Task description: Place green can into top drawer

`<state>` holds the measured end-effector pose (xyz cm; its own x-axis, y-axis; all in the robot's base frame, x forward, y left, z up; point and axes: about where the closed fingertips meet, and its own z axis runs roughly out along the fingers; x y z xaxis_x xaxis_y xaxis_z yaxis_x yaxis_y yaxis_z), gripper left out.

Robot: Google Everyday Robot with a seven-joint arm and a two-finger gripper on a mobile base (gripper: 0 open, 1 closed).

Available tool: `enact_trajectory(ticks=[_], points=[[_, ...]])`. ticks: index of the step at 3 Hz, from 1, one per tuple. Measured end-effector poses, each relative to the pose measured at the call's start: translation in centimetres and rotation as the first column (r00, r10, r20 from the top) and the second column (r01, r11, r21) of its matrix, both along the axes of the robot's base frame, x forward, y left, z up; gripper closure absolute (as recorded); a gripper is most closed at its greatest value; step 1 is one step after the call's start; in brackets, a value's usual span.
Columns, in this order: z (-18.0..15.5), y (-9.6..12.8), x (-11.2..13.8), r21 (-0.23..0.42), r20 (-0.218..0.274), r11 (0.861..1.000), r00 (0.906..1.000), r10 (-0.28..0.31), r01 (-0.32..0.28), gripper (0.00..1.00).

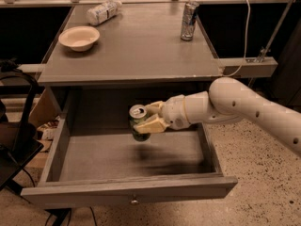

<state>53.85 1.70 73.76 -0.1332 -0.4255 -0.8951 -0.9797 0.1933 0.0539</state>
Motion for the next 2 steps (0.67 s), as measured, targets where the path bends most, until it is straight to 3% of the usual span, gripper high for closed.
enact_trajectory(ticks=[1, 2], points=[[-2.3, 1.3, 0.3, 0.058, -0.026, 0.998, 0.9992, 0.029, -0.027, 1.00], [-3.7, 1.8, 0.6, 0.099, -0.039, 0.995, 0.9991, 0.015, -0.011, 1.00]])
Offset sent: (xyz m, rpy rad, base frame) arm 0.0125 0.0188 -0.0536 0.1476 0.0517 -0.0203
